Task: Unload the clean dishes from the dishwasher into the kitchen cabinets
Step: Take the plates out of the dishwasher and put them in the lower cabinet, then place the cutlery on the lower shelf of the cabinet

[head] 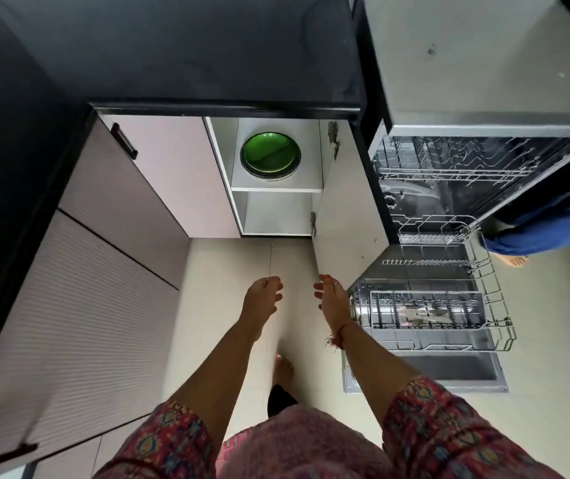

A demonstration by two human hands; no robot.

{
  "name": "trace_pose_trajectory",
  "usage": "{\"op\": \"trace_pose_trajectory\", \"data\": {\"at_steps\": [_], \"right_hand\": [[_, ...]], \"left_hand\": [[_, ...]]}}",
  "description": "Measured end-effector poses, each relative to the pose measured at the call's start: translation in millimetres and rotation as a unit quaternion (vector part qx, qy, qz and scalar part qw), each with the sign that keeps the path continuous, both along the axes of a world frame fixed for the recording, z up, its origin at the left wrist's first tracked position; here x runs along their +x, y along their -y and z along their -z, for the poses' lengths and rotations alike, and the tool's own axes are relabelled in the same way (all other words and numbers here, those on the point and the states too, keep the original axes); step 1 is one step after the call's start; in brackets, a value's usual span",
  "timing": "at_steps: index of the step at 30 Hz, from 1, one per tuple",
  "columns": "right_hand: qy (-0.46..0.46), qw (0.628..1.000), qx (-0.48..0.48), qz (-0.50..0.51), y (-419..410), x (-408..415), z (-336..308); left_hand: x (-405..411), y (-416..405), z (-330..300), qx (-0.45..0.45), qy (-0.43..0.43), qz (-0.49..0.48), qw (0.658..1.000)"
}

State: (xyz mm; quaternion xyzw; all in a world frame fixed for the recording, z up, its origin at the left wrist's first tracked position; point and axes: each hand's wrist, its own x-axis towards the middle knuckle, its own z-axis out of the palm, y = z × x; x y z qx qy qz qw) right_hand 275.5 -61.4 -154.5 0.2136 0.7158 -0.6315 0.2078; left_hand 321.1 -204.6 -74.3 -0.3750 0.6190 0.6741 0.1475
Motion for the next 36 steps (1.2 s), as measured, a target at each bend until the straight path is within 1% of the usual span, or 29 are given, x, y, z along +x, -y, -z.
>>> {"op": "trace_pose_trajectory", "data": {"at_steps": [5, 7, 10, 15, 21, 24, 27, 29, 31, 33, 36], "right_hand": [[-0.009, 1.0, -0.02, -0.002, -43, 33, -5], [-0.008, 1.0, -0.014, 0.006, -67, 49, -8], [0.012, 1.0, 0.012, 0.008, -107, 74, -10], [0.076, 0.996, 0.014, 0.035, -176, 108, -20], [0.127, 0.99, -0.006, 0.063, -245, 99, -20], [0.143, 0.988, 0.009, 0.051, -275, 87, -15], [0.137, 0.988, 0.064, -0.008, -305, 67, -9], [0.106, 0.982, 0.122, -0.092, -327, 48, -2], [0.08, 0.963, 0.172, -0.194, -346, 29, 7], [0.075, 0.939, 0.196, -0.272, -365, 0, 15], [0.067, 0.892, 0.24, -0.376, -388, -48, 23]], "left_hand": [[42, -40, -1, 0.0, 0.012, 0.001, 1.0], [60, -61, 1, 0.005, 0.014, -0.003, 1.0], [90, -91, 3, 0.02, 0.019, -0.008, 1.0], [132, -139, -1, 0.036, 0.05, 0.009, 0.998], [127, -192, 3, 0.007, 0.067, 0.036, 0.997], [114, -222, 7, 0.004, 0.077, 0.062, 0.995], [97, -252, 11, 0.006, 0.097, 0.078, 0.992], [79, -272, 14, 0.005, 0.112, 0.08, 0.99], [58, -289, 18, 0.007, 0.124, 0.062, 0.99], [32, -310, 24, 0.013, 0.136, 0.025, 0.99], [-5, -340, 37, 0.062, 0.153, -0.046, 0.985]]}}
